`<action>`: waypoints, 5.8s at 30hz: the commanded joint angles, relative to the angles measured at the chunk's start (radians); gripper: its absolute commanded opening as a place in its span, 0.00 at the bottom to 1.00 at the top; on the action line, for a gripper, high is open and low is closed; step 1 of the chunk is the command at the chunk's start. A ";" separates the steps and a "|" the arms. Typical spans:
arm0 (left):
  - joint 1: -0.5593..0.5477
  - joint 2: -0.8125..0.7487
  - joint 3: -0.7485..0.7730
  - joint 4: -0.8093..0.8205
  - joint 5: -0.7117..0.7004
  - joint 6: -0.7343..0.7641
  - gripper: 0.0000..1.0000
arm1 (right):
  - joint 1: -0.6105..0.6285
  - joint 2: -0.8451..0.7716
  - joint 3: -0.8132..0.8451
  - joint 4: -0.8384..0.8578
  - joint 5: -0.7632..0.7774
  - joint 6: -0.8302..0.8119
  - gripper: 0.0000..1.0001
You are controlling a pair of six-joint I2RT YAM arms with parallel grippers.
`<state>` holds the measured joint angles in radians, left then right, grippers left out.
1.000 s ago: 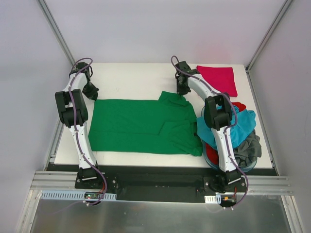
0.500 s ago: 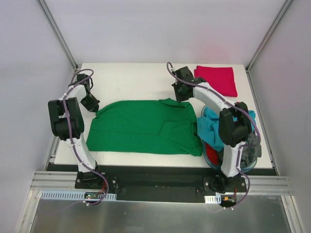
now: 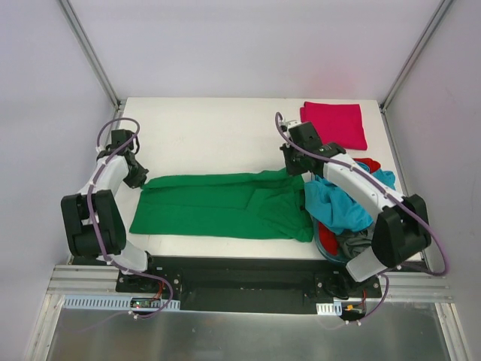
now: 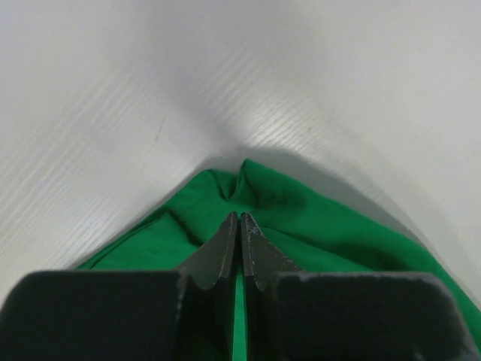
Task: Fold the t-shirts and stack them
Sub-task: Grap the side of the flattened tshirt furthest away from the robot with both arms, then fold the other side of the tshirt into a rectangle
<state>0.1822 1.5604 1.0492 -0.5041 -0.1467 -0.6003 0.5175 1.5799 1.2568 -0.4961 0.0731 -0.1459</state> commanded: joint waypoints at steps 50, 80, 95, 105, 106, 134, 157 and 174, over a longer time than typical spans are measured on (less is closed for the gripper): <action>-0.006 -0.060 0.155 0.047 -0.094 0.129 0.00 | 0.007 -0.218 -0.163 0.034 -0.005 -0.061 0.01; -0.006 -0.356 -0.157 -0.025 -0.237 -0.029 0.99 | 0.148 -0.377 -0.369 -0.042 -0.122 -0.063 0.58; -0.052 -0.117 -0.087 0.114 0.266 0.011 0.99 | 0.154 0.010 -0.110 0.077 -0.153 0.135 0.96; -0.053 -0.076 -0.158 0.082 0.113 -0.004 0.99 | 0.161 0.124 -0.135 0.143 -0.300 0.126 0.96; -0.053 -0.077 -0.161 0.081 0.110 -0.006 0.99 | 0.165 0.117 -0.148 0.151 -0.317 0.124 0.96; -0.062 -0.266 -0.135 0.045 0.170 -0.009 0.99 | 0.325 -0.101 -0.208 0.099 -0.047 0.131 0.96; -0.064 -0.284 -0.218 0.045 0.102 0.014 0.99 | 0.243 0.098 -0.252 0.324 -0.590 0.140 0.96; -0.064 -0.299 -0.226 0.049 0.102 0.010 0.99 | 0.515 -0.018 -0.258 0.200 -0.547 0.117 0.96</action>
<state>0.1295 1.2804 0.8349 -0.4526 -0.0288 -0.5934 1.0039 1.6024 0.9844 -0.2604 -0.5110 -0.0181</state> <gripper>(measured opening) 0.990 0.960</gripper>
